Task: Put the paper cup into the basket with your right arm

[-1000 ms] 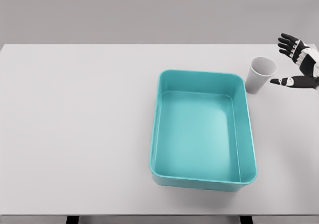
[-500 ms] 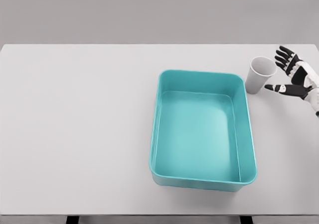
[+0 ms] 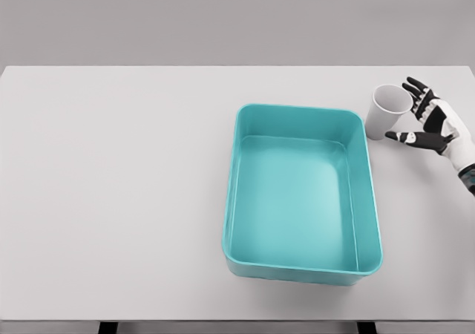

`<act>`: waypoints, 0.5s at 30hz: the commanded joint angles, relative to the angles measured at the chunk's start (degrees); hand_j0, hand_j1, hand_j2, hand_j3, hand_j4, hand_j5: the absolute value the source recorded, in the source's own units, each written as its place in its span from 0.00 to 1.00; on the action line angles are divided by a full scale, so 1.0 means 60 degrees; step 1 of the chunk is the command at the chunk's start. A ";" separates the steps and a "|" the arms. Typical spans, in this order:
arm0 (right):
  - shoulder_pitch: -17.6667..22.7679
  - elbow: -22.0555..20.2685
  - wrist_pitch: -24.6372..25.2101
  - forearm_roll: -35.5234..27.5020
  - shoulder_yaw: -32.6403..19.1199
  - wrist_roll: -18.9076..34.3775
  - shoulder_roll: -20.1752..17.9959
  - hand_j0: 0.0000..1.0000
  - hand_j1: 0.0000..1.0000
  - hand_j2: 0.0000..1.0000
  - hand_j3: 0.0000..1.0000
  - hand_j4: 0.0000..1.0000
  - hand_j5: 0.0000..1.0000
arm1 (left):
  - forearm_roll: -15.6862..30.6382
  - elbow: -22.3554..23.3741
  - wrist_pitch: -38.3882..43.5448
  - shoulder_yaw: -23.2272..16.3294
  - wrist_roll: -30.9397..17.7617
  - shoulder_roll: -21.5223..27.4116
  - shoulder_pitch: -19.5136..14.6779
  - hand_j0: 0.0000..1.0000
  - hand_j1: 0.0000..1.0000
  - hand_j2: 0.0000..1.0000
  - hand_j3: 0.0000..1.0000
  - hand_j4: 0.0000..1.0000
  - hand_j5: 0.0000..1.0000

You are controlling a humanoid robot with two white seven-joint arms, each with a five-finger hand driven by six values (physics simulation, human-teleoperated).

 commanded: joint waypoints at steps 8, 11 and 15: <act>-0.0015 0.0063 0.0001 -0.0017 0.0021 0.0000 0.0215 1.00 1.00 1.00 1.00 1.00 1.00 | 0.0004 -0.0005 0.0000 0.0000 -0.0002 0.0000 0.0015 1.00 1.00 1.00 1.00 1.00 1.00; -0.0029 0.0180 0.0001 -0.0002 0.0021 0.0000 0.0229 1.00 1.00 1.00 1.00 1.00 1.00 | 0.0004 0.0009 0.0000 0.0000 -0.0002 0.0000 0.0000 1.00 1.00 1.00 1.00 1.00 1.00; -0.0029 0.0238 0.0001 -0.0046 -0.0008 0.0000 0.0215 1.00 1.00 1.00 1.00 1.00 1.00 | 0.0004 -0.0005 0.0000 0.0000 -0.0002 0.0000 0.0015 1.00 1.00 1.00 1.00 1.00 1.00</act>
